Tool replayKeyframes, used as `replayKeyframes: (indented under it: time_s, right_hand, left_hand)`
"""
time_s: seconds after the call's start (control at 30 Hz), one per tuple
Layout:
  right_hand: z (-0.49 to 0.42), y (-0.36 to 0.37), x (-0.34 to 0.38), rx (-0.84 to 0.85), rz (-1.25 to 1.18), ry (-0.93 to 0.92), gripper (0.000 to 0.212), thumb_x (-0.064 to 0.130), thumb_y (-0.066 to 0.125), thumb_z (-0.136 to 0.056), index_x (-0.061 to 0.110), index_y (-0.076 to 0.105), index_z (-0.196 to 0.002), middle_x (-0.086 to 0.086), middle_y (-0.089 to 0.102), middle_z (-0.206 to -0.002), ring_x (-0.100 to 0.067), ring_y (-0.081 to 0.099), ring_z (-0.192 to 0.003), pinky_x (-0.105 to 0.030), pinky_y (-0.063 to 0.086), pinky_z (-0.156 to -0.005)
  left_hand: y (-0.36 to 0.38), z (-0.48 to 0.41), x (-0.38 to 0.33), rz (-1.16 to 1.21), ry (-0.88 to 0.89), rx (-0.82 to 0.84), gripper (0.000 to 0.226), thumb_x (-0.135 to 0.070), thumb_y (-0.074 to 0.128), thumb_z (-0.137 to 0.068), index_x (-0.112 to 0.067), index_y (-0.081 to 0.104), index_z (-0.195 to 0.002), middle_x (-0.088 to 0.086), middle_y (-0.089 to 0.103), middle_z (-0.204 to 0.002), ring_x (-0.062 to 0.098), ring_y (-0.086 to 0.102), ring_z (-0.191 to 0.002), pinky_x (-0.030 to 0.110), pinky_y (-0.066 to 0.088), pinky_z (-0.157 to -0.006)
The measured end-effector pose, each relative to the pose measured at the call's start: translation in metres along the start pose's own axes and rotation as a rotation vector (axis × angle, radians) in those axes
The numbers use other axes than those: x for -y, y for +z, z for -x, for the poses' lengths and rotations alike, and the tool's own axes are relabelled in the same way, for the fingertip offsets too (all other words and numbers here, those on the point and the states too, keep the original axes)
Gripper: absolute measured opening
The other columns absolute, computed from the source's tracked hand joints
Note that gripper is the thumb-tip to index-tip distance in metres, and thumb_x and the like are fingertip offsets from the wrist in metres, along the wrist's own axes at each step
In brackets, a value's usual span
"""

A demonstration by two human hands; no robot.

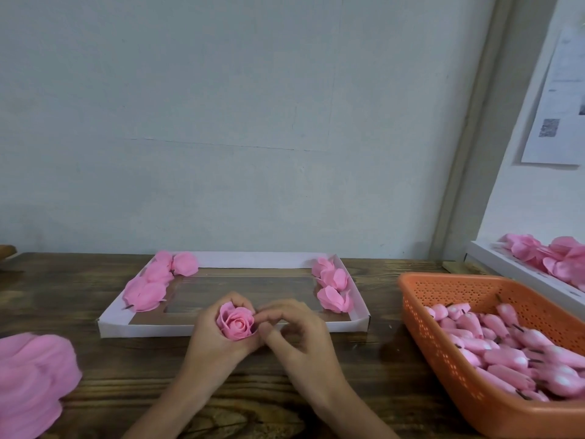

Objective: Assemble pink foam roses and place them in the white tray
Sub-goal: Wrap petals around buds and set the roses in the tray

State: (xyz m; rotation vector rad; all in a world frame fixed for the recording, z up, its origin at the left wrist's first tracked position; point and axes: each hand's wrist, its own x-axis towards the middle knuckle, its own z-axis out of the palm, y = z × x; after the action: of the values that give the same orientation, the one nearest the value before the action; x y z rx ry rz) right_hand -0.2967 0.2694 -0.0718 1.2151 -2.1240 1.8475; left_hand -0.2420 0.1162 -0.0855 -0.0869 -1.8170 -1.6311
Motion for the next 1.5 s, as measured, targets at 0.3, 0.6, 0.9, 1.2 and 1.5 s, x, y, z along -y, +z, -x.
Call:
replayKeyframes:
  time_s: [0.3, 0.6, 0.9, 1.2, 1.5]
  right_hand:
    - [0.003, 0.005, 0.008, 0.028, 0.072, -0.034, 0.019, 0.015, 0.074, -0.096, 0.022, 0.082, -0.111, 0.003, 0.065, -0.112, -0.012, 0.061, -0.111, -0.030, 0.052, -0.092]
    - [0.004, 0.012, -0.006, 0.002, -0.247, 0.194, 0.034, -0.011, 0.057, -0.093, 0.014, 0.066, -0.115, 0.002, 0.073, -0.109, -0.016, 0.066, -0.098, -0.035, 0.058, -0.087]
    - [0.011, 0.030, -0.011, 0.113, -0.275, 0.032, 0.031, 0.019, 0.072, -0.093, 0.026, 0.069, -0.122, 0.002, 0.076, -0.117, -0.019, 0.073, -0.112, -0.047, 0.059, -0.097]
    - [0.009, 0.028, 0.006, 0.235, -0.559, 0.246, 0.023, 0.034, 0.064, -0.098, 0.019, 0.077, -0.110, 0.007, 0.069, -0.084, -0.010, 0.065, -0.082, -0.028, 0.055, -0.076]
    - [0.005, 0.028, 0.003, 0.297, -0.684, 0.415, 0.026, 0.038, 0.058, -0.103, 0.022, 0.077, -0.111, 0.000, 0.066, -0.085, -0.015, 0.060, -0.076, -0.027, 0.050, -0.064]
  left_hand:
    - [0.000, 0.001, -0.001, -0.010, -0.004, -0.005, 0.036, -0.028, 0.088, -0.052, -0.014, 0.060, -0.071, 0.005, 0.060, -0.066, 0.013, 0.055, -0.062, 0.025, 0.048, -0.054]
    - [-0.002, 0.001, 0.000, 0.236, -0.191, -0.158, 0.038, -0.014, 0.095, -0.063, -0.019, 0.057, -0.060, 0.009, 0.068, -0.083, 0.020, 0.069, -0.083, 0.031, 0.057, -0.075]
    - [0.015, 0.013, -0.013, 0.429, -0.328, -0.055, 0.027, -0.007, 0.077, -0.074, -0.010, 0.050, -0.071, 0.019, 0.072, -0.124, 0.026, 0.073, -0.106, 0.032, 0.062, -0.074]
    - [0.010, 0.016, -0.021, 0.328, -0.407, 0.160, 0.075, -0.060, 0.091, -0.061, -0.004, 0.073, -0.106, 0.023, 0.072, -0.121, 0.036, 0.062, -0.094, 0.030, 0.042, -0.068]
    - [0.004, 0.011, -0.028, 0.424, -0.410, 0.318, 0.068, -0.044, 0.089, -0.075, -0.026, 0.064, -0.135, 0.018, 0.067, -0.137, 0.028, 0.071, -0.118, 0.019, 0.043, -0.042]
